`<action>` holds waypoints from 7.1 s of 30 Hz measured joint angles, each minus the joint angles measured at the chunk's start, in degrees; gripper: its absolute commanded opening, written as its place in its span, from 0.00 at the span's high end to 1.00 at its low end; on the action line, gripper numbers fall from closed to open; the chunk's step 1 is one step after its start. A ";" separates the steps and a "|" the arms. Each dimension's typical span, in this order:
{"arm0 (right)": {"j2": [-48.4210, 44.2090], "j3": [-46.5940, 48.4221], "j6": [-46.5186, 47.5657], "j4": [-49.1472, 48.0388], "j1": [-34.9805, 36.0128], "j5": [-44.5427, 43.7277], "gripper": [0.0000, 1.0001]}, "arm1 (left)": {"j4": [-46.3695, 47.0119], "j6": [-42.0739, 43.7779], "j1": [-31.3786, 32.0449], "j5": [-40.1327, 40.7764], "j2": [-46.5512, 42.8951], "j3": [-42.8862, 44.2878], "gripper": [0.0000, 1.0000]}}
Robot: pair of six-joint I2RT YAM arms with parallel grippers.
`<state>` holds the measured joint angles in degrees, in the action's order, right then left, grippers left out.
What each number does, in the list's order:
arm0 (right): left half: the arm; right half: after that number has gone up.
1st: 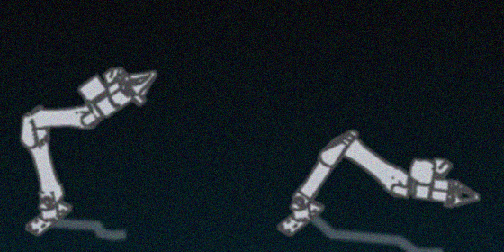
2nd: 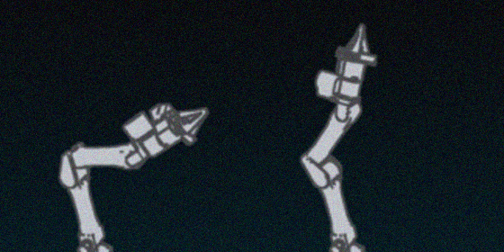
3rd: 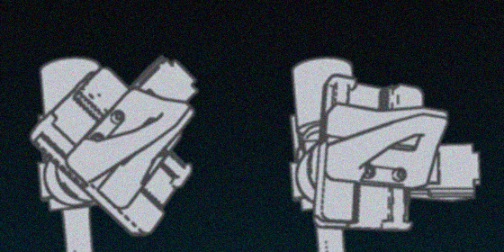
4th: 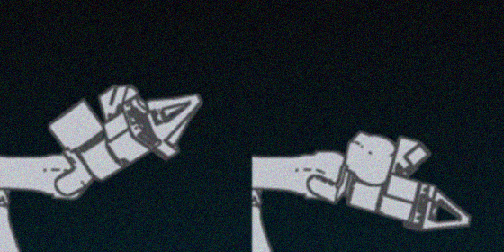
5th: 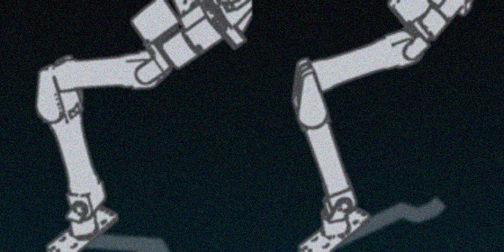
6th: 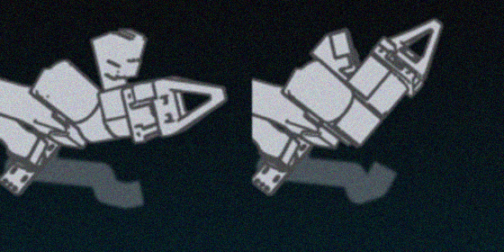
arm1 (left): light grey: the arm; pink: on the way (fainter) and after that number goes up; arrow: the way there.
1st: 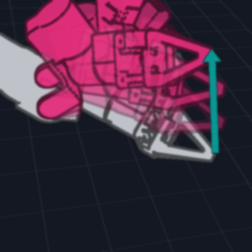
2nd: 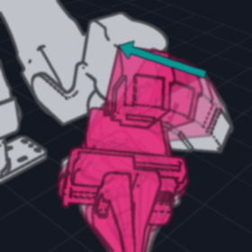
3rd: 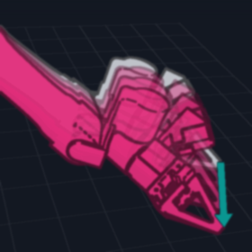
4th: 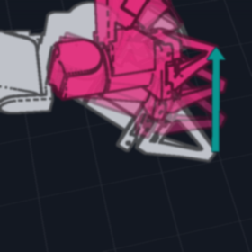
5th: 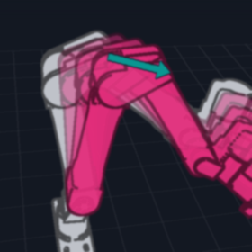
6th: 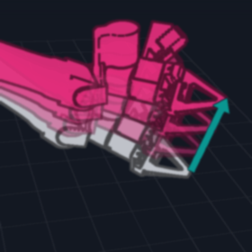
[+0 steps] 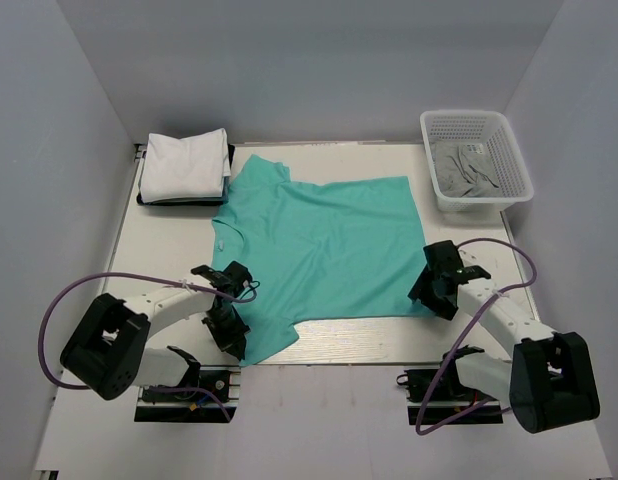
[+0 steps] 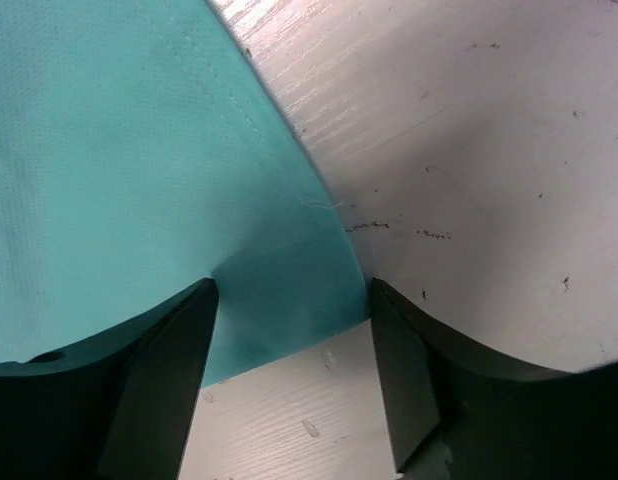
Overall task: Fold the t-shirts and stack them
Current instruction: Grap the side of the flattened tshirt closest away from the robot with both arms, then fold the flattened tshirt in 1/3 of the way, then grap the side of the flattened tshirt furthest away from the robot with both arms
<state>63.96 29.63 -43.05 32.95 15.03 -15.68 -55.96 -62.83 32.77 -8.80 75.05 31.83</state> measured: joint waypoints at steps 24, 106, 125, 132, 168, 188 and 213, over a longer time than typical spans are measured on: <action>1.97 11.65 3.65 2.56 -1.07 5.22 1.00 | -1.86 6.25 -0.33 5.01 0.72 18.71 1.00; 36.94 33.64 10.12 -15.02 0.44 11.61 0.10 | 21.64 14.80 -13.16 20.15 24.17 29.68 0.00; 45.66 44.15 9.25 -27.67 0.22 0.90 0.10 | 22.08 15.21 -13.70 21.92 24.15 29.00 0.00; 36.76 33.18 10.27 -27.02 0.26 2.43 0.10 | 22.32 16.31 -13.66 21.79 24.15 30.03 0.00; 13.60 25.44 10.97 -13.40 3.48 6.60 0.10 | 16.76 20.17 -13.25 22.99 15.93 41.33 0.00; 46.51 55.01 13.97 -8.44 0.31 -1.31 0.10 | 13.84 26.23 -18.86 31.39 53.94 71.71 0.00; 52.72 55.39 12.13 -8.46 -2.32 -3.13 0.10 | 21.31 29.40 -19.04 27.82 53.35 67.82 1.00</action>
<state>116.68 85.01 -30.92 24.49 12.71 -18.81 -34.65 -33.43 13.74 19.03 128.40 99.66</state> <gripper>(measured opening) 0.900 0.018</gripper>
